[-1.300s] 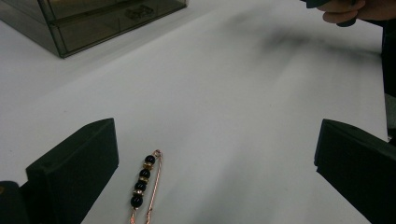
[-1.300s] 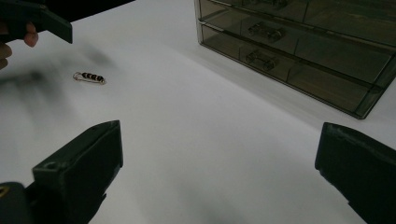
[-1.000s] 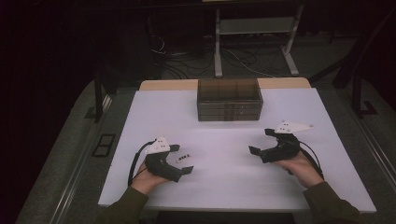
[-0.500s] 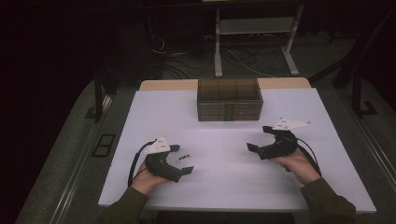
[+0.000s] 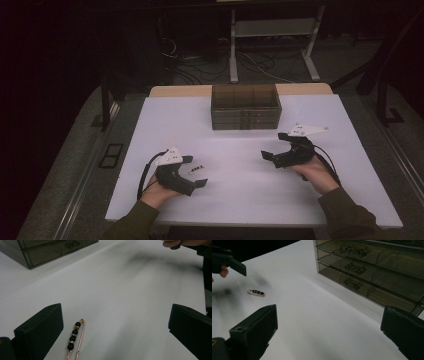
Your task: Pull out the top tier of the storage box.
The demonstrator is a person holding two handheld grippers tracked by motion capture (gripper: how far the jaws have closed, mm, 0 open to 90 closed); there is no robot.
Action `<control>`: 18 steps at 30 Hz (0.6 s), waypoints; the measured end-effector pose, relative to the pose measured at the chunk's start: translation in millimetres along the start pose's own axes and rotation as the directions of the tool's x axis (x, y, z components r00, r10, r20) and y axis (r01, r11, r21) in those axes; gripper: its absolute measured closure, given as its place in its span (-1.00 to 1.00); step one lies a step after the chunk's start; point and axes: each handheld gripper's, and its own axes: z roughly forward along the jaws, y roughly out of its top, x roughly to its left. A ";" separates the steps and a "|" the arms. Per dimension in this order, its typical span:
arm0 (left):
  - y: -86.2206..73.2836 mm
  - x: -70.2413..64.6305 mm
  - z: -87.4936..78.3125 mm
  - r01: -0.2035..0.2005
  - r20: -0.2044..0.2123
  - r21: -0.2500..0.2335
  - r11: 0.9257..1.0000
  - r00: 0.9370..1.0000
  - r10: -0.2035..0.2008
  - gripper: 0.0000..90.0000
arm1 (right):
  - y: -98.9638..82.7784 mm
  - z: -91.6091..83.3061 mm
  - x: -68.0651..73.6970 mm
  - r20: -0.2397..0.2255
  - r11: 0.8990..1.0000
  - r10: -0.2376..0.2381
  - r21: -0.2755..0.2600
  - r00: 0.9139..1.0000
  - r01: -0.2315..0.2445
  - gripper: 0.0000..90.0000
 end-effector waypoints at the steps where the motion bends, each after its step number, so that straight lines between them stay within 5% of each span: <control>1: -0.1 -0.1 0.3 0.000 0.000 0.000 1.000 1.000 0.000 -1.00 | 0.4 0.8 0.0 0.001 1.000 -0.001 0.001 1.000 0.001 -0.99; 18: -0.7 -1.5 0.4 -0.012 0.002 0.010 1.000 1.000 0.012 -1.00 | 6.7 14.9 -1.6 0.004 1.000 -0.009 -0.004 1.000 0.009 -0.99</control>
